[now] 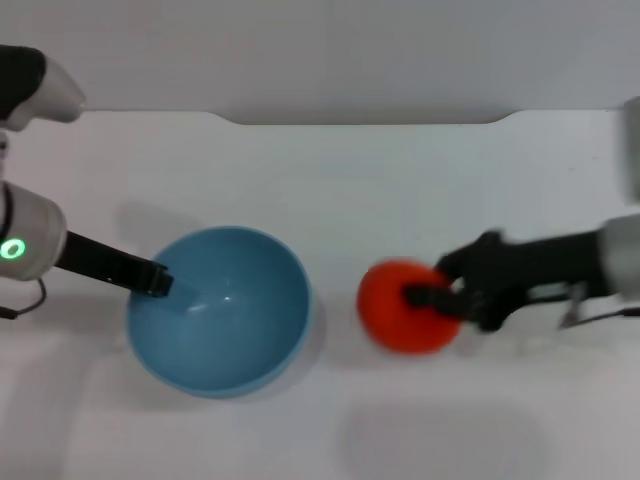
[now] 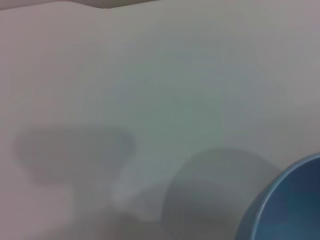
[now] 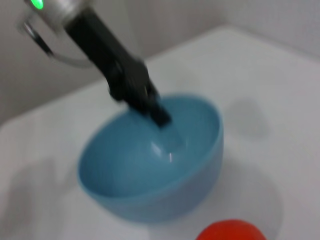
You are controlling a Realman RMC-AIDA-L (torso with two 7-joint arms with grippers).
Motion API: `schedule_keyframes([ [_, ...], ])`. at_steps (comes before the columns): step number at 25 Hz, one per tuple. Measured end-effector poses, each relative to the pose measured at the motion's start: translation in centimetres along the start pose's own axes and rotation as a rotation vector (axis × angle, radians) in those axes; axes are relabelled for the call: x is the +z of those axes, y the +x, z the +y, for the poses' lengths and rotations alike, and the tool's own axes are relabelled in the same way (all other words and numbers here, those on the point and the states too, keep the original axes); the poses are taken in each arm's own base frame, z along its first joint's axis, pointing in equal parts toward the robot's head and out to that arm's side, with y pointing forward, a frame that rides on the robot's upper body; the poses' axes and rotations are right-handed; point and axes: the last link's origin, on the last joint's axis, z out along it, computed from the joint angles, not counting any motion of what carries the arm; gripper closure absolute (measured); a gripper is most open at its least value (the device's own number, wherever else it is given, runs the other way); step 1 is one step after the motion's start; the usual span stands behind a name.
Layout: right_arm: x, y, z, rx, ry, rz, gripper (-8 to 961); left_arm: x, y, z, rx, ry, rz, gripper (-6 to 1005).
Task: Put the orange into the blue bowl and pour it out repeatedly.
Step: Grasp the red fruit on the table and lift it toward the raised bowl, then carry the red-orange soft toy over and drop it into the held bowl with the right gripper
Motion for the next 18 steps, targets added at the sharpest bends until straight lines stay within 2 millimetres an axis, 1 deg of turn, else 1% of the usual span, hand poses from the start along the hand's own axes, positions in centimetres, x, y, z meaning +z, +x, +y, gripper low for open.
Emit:
schedule_keyframes([
  [4, -4.0, -2.1, 0.9, -0.047, -0.027, -0.136, 821, 1.4, 0.6, 1.6, 0.057, -0.02, -0.032, 1000],
  [7, -5.3, -3.7, 1.5, -0.074, -0.055, -0.207, 850, 2.7, 1.4, 3.4, 0.115, -0.045, -0.054, 1000],
  [10, -5.0, -4.4, 1.9, -0.098, -0.08, -0.205, 875, 4.1, 2.6, 6.1, 0.189, -0.082, -0.056, 1000],
  [13, -3.7, -4.5, 2.3, -0.11, -0.114, -0.163, 900, 4.4, 3.4, 7.5, 0.228, -0.106, -0.043, 1000],
  [18, -1.6, -4.0, 2.8, -0.131, -0.146, -0.065, 789, 4.3, 4.4, 9.0, 0.262, -0.147, -0.017, 1001],
])
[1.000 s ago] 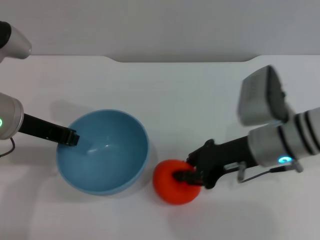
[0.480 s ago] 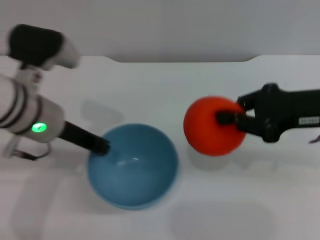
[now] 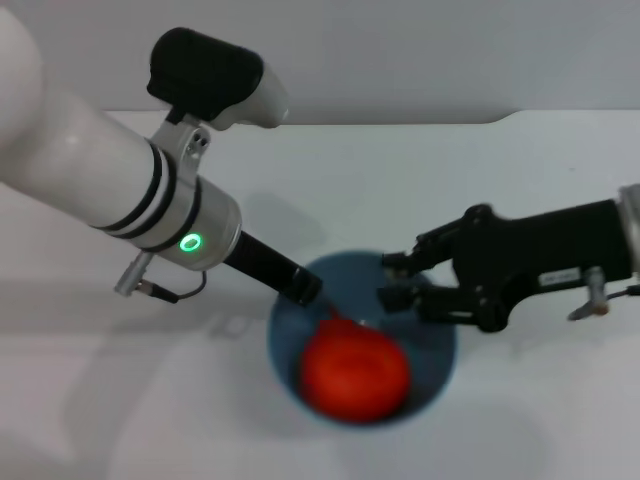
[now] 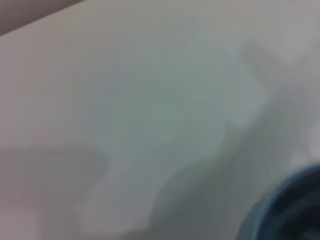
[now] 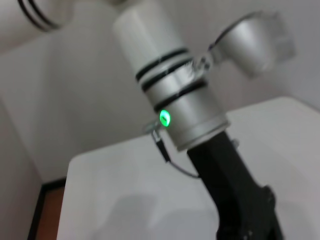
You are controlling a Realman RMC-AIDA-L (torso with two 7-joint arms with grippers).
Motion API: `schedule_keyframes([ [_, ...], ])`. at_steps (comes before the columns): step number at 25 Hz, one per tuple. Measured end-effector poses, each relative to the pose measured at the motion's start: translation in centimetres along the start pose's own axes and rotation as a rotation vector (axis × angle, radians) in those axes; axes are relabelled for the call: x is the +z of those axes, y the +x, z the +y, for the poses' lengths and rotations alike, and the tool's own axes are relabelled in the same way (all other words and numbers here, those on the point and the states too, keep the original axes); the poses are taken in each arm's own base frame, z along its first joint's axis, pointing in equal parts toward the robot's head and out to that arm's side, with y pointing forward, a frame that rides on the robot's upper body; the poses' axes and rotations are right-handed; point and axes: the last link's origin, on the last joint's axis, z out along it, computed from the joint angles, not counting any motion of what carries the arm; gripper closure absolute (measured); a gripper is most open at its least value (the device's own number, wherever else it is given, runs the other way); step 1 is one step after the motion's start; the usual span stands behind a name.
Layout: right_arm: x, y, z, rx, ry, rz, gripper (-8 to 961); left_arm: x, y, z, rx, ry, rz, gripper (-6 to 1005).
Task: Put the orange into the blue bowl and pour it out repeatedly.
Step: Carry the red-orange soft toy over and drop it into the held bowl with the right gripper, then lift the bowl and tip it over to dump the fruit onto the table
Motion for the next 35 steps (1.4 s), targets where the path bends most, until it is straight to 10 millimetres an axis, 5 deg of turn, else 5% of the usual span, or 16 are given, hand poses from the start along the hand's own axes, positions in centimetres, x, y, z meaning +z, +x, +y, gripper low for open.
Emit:
schedule_keyframes([
  [6, 0.0, 0.0, -0.1, -0.001, 0.018, 0.009, 709, -0.3, 0.2, -0.3, 0.0, 0.004, 0.019, 1001],
  [12, -3.8, 0.0, -2.1, 0.17, 0.173, -0.094, 574, -0.5, -0.3, -1.9, -0.014, 0.073, 0.061, 1001],
  [17, -7.9, 2.6, -3.0, 0.326, 0.325, -0.122, 413, -1.5, -0.8, -3.4, 0.007, 0.165, 0.144, 1001],
  [23, -9.5, 5.4, -3.4, 0.462, 0.415, -0.038, 318, -3.9, -0.9, -4.1, 0.06, 0.283, 0.35, 1000],
  [30, -9.9, 7.5, -3.3, 0.546, 0.434, -0.044, 319, -5.1, -1.7, -0.6, 0.362, 0.448, 0.603, 1000],
  [35, -10.3, 8.3, -3.2, 0.567, 0.452, -0.03, 319, -3.2, -3.7, 3.8, 0.724, 0.707, 0.797, 1000],
])
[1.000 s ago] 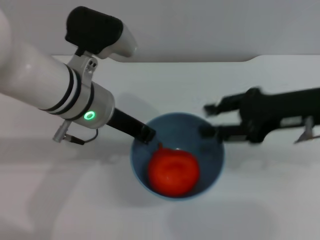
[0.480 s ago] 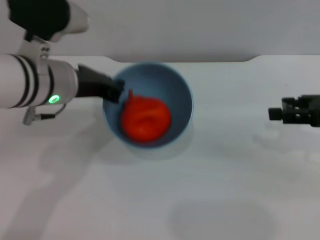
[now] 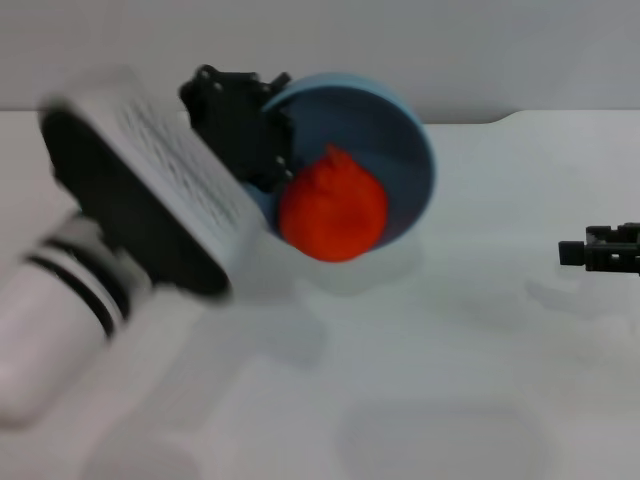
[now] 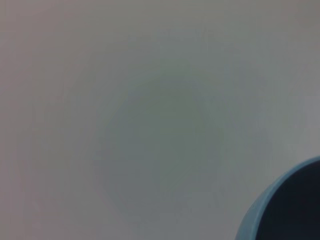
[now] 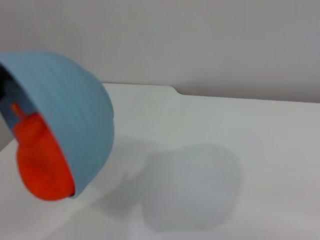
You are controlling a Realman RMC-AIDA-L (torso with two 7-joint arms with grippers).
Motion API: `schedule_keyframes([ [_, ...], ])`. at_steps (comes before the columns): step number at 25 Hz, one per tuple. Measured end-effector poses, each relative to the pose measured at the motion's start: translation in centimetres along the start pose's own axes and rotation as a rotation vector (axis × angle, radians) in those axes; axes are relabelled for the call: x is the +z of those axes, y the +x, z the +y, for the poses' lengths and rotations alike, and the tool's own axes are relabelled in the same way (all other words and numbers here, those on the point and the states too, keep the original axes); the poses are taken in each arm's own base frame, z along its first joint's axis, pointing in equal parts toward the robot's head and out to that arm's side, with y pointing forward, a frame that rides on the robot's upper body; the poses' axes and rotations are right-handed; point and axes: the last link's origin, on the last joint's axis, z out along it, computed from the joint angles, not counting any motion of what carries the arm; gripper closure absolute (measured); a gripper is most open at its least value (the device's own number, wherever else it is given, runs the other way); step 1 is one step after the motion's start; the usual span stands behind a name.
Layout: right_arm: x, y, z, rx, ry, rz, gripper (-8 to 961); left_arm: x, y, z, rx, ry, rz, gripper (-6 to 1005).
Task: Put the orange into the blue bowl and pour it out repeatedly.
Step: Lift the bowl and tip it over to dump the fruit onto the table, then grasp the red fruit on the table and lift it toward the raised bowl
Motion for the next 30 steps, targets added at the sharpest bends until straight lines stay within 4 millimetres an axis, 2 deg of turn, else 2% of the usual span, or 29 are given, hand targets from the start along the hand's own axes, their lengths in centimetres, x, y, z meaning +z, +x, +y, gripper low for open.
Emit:
schedule_keyframes([
  [1, 0.0, 0.0, 0.0, 0.0, 0.0, 0.0, 319, 0.0, 0.0, 0.0, 0.0, 0.0, 0.0, 1000],
  [5, -0.1, 0.1, 0.0, 0.002, 0.0, 0.002, 319, -0.2, 0.1, 2.3, 0.121, 0.014, 0.067, 1000],
  [9, -0.1, 0.2, 0.0, 0.005, 0.0, 0.004, 318, -0.5, -0.1, 4.6, 0.313, 0.083, 0.164, 1001],
  [14, 0.0, 0.4, 0.0, 0.012, -0.005, 0.006, 318, -0.8, -0.1, 6.4, 0.557, 0.203, 0.289, 1001],
  [17, 0.0, 0.5, 0.0, 0.012, -0.007, 0.008, 318, -0.5, -0.4, 7.3, 0.634, 0.205, 0.295, 1001],
  [21, 0.1, 0.6, 0.0, 0.012, -0.007, 0.008, 318, -0.2, -0.6, 7.7, 0.657, 0.206, 0.3, 1001],
  [24, 0.1, 0.6, 0.0, 0.01, -0.006, 0.008, 319, -0.1, -0.6, 7.3, 0.628, 0.224, 0.287, 1001],
  [27, 0.3, 0.6, 0.0, -0.004, -0.008, 0.012, 319, 0.0, -0.4, 6.4, 0.556, 0.263, 0.268, 1001],
  [30, 0.5, 0.5, 0.2, -0.04, -0.014, 0.016, 319, 0.4, -0.1, 5.2, 0.406, 0.283, 0.212, 1001],
])
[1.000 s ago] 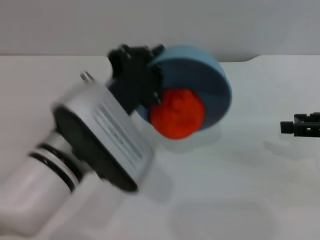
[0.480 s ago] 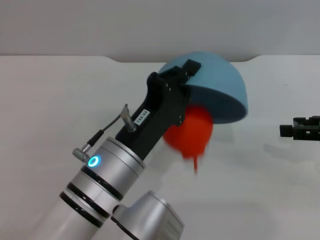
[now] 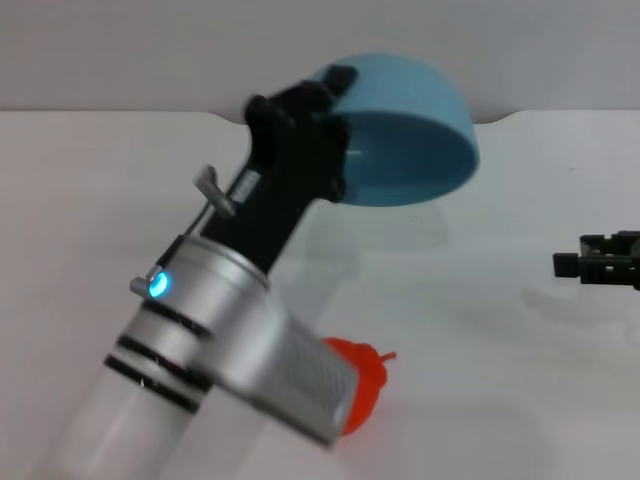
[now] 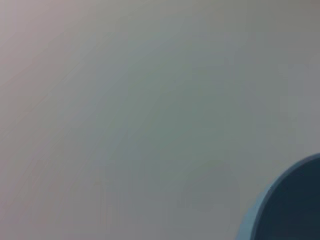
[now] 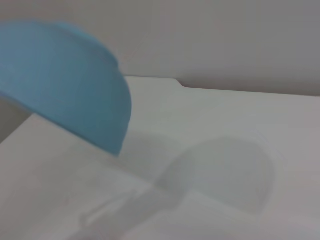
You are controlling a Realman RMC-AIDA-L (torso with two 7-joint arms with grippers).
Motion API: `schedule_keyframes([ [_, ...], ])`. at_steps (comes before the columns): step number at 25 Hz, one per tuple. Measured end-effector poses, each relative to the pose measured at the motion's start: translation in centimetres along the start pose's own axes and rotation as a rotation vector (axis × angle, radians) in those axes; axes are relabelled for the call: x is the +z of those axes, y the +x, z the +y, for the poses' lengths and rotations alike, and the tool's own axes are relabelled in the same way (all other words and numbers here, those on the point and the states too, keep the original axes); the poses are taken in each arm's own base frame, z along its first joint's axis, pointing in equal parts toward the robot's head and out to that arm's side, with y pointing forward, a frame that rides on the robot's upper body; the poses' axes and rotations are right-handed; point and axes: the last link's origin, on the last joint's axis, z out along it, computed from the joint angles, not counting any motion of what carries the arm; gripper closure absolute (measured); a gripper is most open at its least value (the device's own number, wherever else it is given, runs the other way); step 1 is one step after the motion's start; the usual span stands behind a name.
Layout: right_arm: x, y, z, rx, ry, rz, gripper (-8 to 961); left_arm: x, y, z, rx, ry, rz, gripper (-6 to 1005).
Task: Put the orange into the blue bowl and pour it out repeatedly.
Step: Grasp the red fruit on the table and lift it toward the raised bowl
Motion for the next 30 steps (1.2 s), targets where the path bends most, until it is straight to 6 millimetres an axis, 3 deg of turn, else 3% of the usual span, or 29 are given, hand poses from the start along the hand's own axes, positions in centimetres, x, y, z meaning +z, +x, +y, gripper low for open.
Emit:
schedule_keyframes([
  [7, 1.1, -0.1, 0.5, -0.038, -0.033, 0.022, 319, 2.0, -1.7, -2.1, -0.426, -0.158, -0.22, 1000],
  [9, 1.4, -0.3, 0.5, -0.046, -0.044, 0.024, 318, 2.2, -2.4, -2.6, -0.538, -0.221, -0.246, 1000],
  [10, 1.6, -0.3, 0.5, -0.062, -0.05, 0.027, 318, 2.4, -3.3, -3.1, -0.691, -0.305, -0.261, 1000],
  [15, 2.0, -0.3, 0.8, -0.111, -0.066, 0.041, 318, 2.7, -4.9, -4.5, -0.95, -0.429, -0.281, 1000],
  [21, 2.8, -0.7, 1.3, -0.136, -0.091, 0.054, 319, 2.8, -8.5, -6.8, -1.305, -0.769, -0.469, 1000],
  [25, 3.9, -0.7, 1.9, -0.174, -0.137, 0.072, 319, 2.0, -11.0, -7.6, -1.399, -0.811, -0.678, 1000],
  [28, 5.6, -0.6, 2.6, -0.2, -0.183, 0.097, 319, 0.1, -13.0, -8.9, -1.383, -0.815, -0.912, 1000],
  [30, 6.9, -0.5, 3.0, -0.213, -0.202, 0.122, 318, -0.4, -13.3, -9.4, -1.374, -0.806, -0.951, 1000],
])
